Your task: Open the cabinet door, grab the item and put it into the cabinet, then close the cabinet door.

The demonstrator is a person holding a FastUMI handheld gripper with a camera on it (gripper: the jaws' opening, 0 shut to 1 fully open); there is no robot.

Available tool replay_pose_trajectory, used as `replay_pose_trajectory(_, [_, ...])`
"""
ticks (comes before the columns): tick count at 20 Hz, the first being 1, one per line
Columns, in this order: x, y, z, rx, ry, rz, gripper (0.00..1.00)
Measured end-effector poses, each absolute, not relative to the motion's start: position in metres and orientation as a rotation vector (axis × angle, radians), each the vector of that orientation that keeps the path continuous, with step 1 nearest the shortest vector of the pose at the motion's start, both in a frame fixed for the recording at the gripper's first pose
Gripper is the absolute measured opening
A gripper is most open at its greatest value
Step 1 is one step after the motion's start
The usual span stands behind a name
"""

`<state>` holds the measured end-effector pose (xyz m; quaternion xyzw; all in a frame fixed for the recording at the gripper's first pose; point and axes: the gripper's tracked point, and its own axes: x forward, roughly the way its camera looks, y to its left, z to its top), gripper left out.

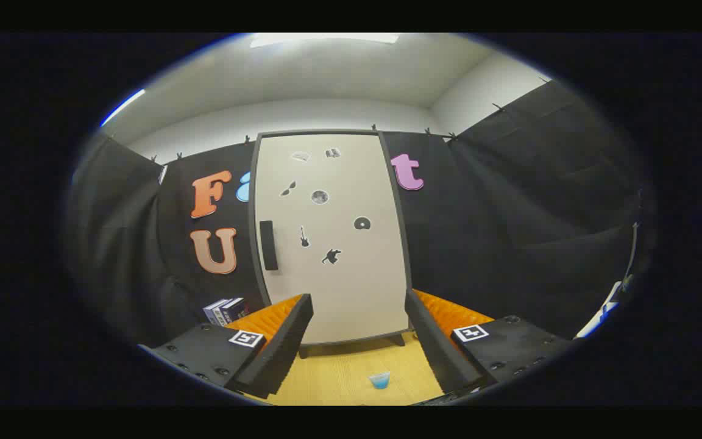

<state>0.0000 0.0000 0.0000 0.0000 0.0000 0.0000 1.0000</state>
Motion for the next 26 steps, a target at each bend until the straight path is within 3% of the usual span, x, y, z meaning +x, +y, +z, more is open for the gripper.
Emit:
replay_pose_trajectory(18, [-0.004, -0.001, -0.004, 0.015, 0.000, -0.071, 0.97])
replay_pose_trajectory(26, [0.024, 0.038, 0.031, -0.007, -0.038, 0.008, 0.97])
